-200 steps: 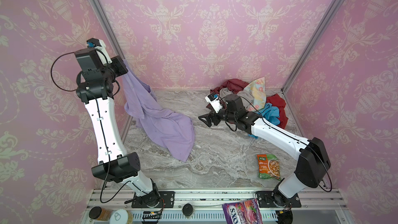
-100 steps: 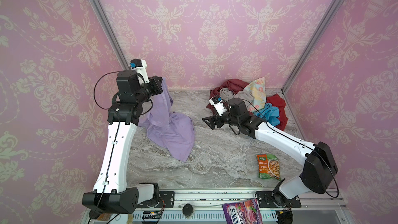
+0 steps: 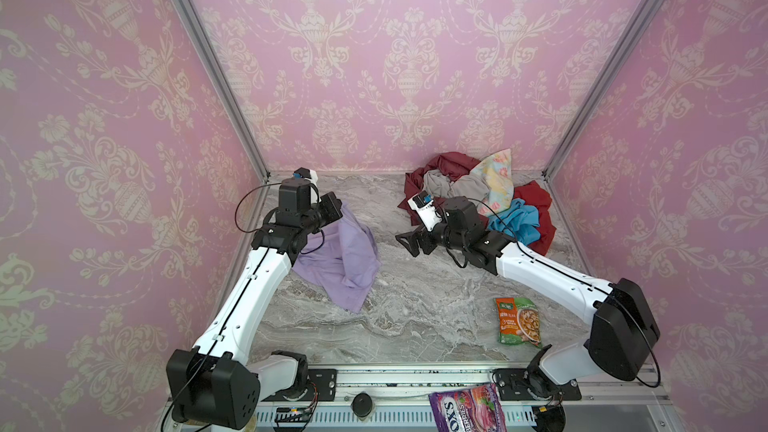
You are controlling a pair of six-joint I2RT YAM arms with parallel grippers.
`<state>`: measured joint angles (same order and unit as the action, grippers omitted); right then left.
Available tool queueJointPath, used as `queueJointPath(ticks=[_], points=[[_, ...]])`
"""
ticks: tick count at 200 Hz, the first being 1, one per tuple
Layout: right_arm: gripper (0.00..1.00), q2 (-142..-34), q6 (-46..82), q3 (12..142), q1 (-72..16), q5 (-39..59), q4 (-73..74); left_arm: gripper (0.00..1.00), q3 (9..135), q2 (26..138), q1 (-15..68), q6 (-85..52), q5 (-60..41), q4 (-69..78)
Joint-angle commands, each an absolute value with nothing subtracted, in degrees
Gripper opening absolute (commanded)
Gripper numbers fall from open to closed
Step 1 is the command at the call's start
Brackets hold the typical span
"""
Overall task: Pick out a specific cloth from the pile
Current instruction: 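Lower the lavender t-shirt onto the table and open the left gripper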
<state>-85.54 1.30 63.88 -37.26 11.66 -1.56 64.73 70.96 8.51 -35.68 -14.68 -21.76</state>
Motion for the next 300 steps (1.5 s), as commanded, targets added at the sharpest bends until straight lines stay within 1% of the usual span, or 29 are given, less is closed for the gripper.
queueJointPath(ticks=[1,46,85,119,154,166,176,183,187,193,195,199,201,207,213,215,225,246,266,283,300], points=[[0.97,-84.3,1.6,63.1,-37.0,10.6,-0.9,0.0,63.4,72.6,6.5,-36.8,-15.4,-20.9],[0.97,-84.4,1.6,61.7,-36.7,10.0,0.4,0.0,63.0,76.1,-1.7,-32.8,-13.8,-22.7],[0.97,-84.8,1.4,60.8,-36.7,9.8,0.7,0.0,62.3,80.2,-7.6,-28.6,-8.6,-24.8],[0.97,-85.5,2.0,59.5,-36.7,10.2,2.1,0.0,59.2,87.9,-8.9,-29.5,-7.8,-22.3],[0.97,-86.2,2.4,59.4,-36.6,10.6,2.7,0.0,60.7,96.0,-9.0,-29.4,-5.5,-22.9],[0.97,-86.2,2.0,59.3,-36.6,10.5,2.6,0.03,61.4,96.7,-9.0,-29.3,-5.2,-22.4],[0.97,-86.2,1.8,59.2,-36.5,10.3,2.6,0.09,62.3,97.0,-9.0,-29.1,-4.4,-22.4],[0.97,-86.2,1.8,59.1,-36.5,10.2,2.7,0.17,63.4,97.4,-9.0,-28.5,-3.7,-23.2],[0.97,-86.2,1.7,59.0,-36.4,10.2,2.7,0.24,64.2,97.7,-9.0,-28.1,-3.3,-23.7],[0.97,-86.2,1.7,58.9,-36.3,10.2,2.8,0.38,65.2,97.8,-9.0,-27.7,-3.1,-24.3],[0.97,-86.3,1.7,58.9,-36.3,10.1,2.8,0.46,65.5,97.8,-9.0,-27.4,-2.9,-24.6],[0.97,-86.3,1.7,58.9,-36.2,10.1,2.8,0.56,66.2,97.7,-9.0,-27.1,-2.3,-25.2],[0.97,-86.2,1.7,58.9,-36.2,10.1,2.9,0.63,66.5,97.5,-8.9,-26.9,-2.0,-25.4],[0.97,-86.3,1.7,58.8,-36.1,10.1,2.9,0.8,67.1,96.6,-8.5,-26.3,-0.5,-25.8],[0.98,-86.2,1.7,58.8,-36.1,10.1,3.0,0.96,67.5,95.3,-8.1,-25.4,1.1,-26.1],[0.98,-86.3,1.7,58.8,-36.1,10.1,2.9,0.98,67.7,95.0,-8.0,-25.1,1.7,-26.3],[0.98,-86.3,1.6,58.8,-36.0,10.1,2.9,0.99,68.4,92.7,-7.3,-23.4,4.5,-27.0],[0.98,-86.9,1.6,59.5,-35.6,10.0,2.7,0.99,69.0,88.2,-5.6,-20.3,6.9,-28.4],[0.98,-87.7,3.3,60.4,-34.6,10.2,2.8,0.99,68.8,84.8,-1.7,-18.6,8.9,-30.5],[0.97,-88.2,4.7,61.2,-33.9,9.9,3.2,0.99,67.9,83.0,3.1,-20.4,9.8,-32.5],[0.97,-89.3,6.3,62.7,-33.3,7.3,2.2,0.99,65.6,81.6,7.6,-24.6,8.8,-32.4]])
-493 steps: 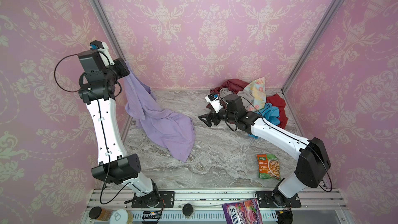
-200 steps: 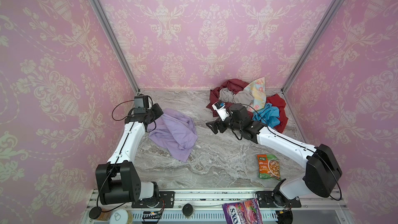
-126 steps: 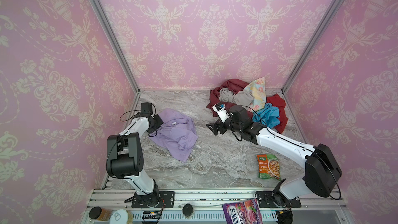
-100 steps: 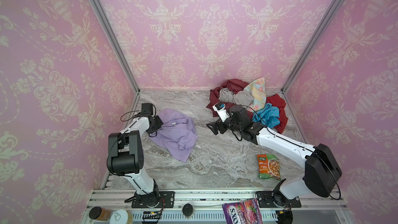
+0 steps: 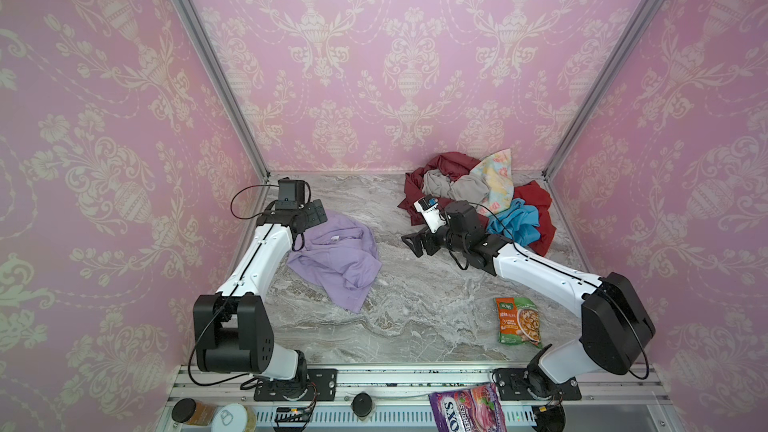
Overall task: Pick out a specific cloth from the pile
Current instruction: 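Lower the lavender t-shirt onto the table and open the left gripper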
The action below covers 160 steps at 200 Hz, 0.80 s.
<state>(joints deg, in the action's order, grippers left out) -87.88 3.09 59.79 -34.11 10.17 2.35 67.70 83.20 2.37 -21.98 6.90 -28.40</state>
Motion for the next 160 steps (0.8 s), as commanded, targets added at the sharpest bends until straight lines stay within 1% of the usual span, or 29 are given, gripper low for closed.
queueJointPath(ticks=[1,21,37,46,83,117,132,148,160], points=[[0.97,-89.4,6.5,62.9,-33.3,7.1,2.1,0.99,65.4,81.6,7.8,-24.8,8.8,-32.3],[0.97,-91.5,8.6,65.6,-32.5,2.4,-0.2,0.99,62.3,81.3,10.9,-31.5,7.4,-30.8],[0.97,-92.7,10.4,66.7,-31.7,0.1,-2.1,0.99,60.3,82.0,12.1,-36.9,6.7,-29.3],[0.97,-93.4,11.5,69.4,-31.4,-0.9,-3.2,0.99,59.4,82.8,12.4,-39.2,6.7,-28.4],[0.97,-93.9,14.0,69.2,-30.7,-1.7,-4.3,0.99,59.1,88.1,14.5,-45.9,7.1,-24.1],[0.97,-92.9,14.2,68.1,-30.5,-1.7,-4.9,0.99,63.1,97.5,15.0,-40.7,5.8,-24.6],[0.97,-92.2,13.7,67.8,-30.3,-1.9,-5.5,0.96,64.7,100.8,14.0,-35.6,4.5,-25.8],[0.97,-91.4,13.2,67.8,-29.9,-2.1,-5.3,0.96,67.4,103.6,13.2,-29.2,3.5,-27.9],[0.97,-90.8,13.1,65.3,-29.5,-2.0,-4.9,0.97,69.9,105.3,12.7,-24.0,2.3,-30.3]])
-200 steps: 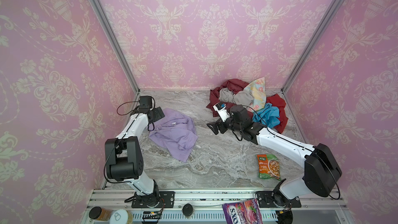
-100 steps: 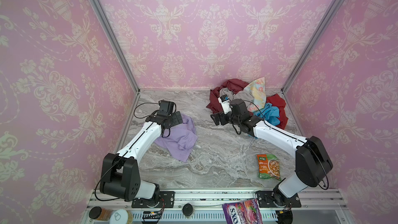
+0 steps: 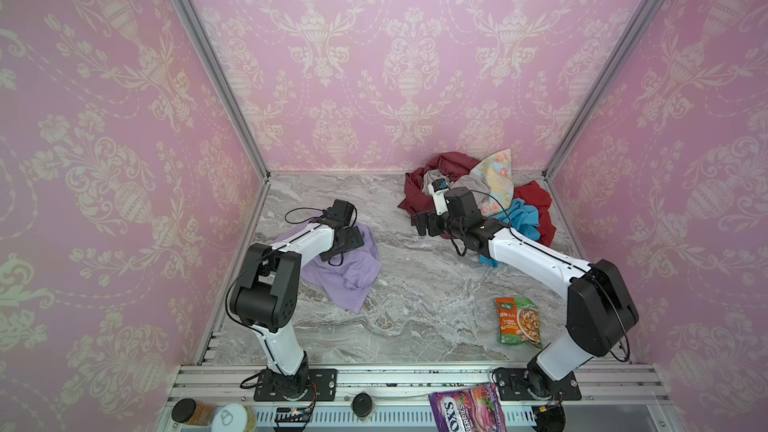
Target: Pick out a specific cloth from the pile
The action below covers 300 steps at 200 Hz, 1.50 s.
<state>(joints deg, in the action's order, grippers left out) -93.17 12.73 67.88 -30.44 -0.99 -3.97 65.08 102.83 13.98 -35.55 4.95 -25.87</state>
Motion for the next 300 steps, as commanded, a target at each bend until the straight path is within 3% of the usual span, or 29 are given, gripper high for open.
queueJointPath(ticks=[1,33,116,173,236,279,300], points=[[0.97,-90.8,13.1,65.2,-29.5,-2.0,-4.8,0.97,70.1,105.4,12.6,-23.6,2.1,-30.4],[0.97,-90.4,13.9,63.7,-29.0,-0.8,-3.1,0.99,75.1,107.7,10.8,-10.4,2.9,-37.7],[0.98,-89.5,11.7,63.7,-29.0,1.9,-2.4,0.99,67.8,101.9,-2.9,8.2,6.1,-37.0],[0.99,-87.3,10.6,61.5,-28.9,1.2,-0.2,0.99,61.8,94.2,-4.0,8.6,-1.0,-25.9],[1.0,-78.7,3.7,61.5,-27.0,-2.7,-7.6,0.99,65.7,82.9,-3.6,3.4,-3.2,-27.5],[1.0,-68.8,2.1,54.6,-22.7,-8.2,-4.4,0.99,49.9,67.4,-3.7,1.1,-8.0,-3.3],[1.0,-63.0,0.1,48.0,-20.2,-11.8,0.7,0.99,43.5,65.2,-4.1,-0.8,-9.8,6.1]])
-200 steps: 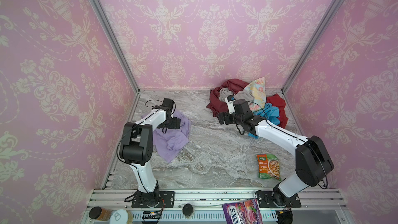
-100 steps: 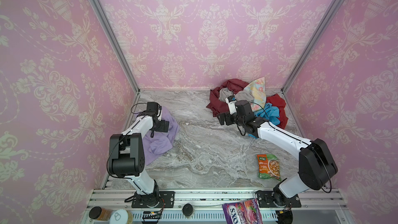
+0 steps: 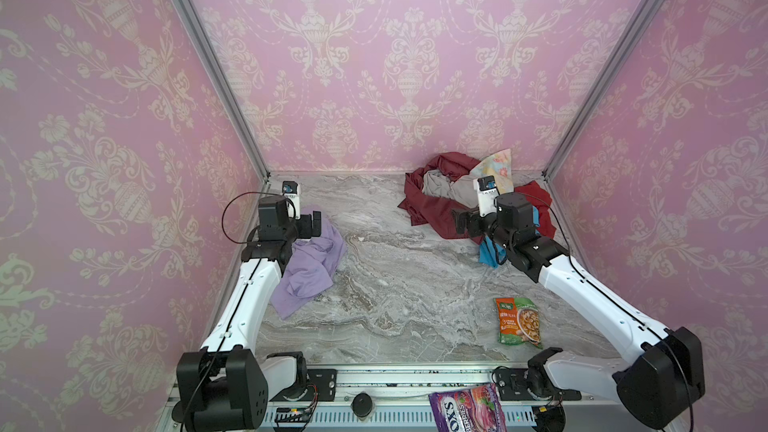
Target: Pick out a specific cloth from the pile
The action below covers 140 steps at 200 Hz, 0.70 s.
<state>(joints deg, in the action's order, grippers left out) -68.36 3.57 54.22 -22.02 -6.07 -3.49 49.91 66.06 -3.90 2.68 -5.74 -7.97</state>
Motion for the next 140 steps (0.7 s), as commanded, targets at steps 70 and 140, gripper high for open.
queueJointPath(ticks=[70,140], points=[[1.0,-57.0,-1.7,22.2,-14.8,-20.0,29.6,0.99,26.6,73.8,-6.8,-4.5,-13.3,35.4],[1.0,-73.0,-1.5,15.5,-8.2,-12.2,48.3,0.99,23.9,81.6,-8.4,-6.7,-10.0,49.1]])
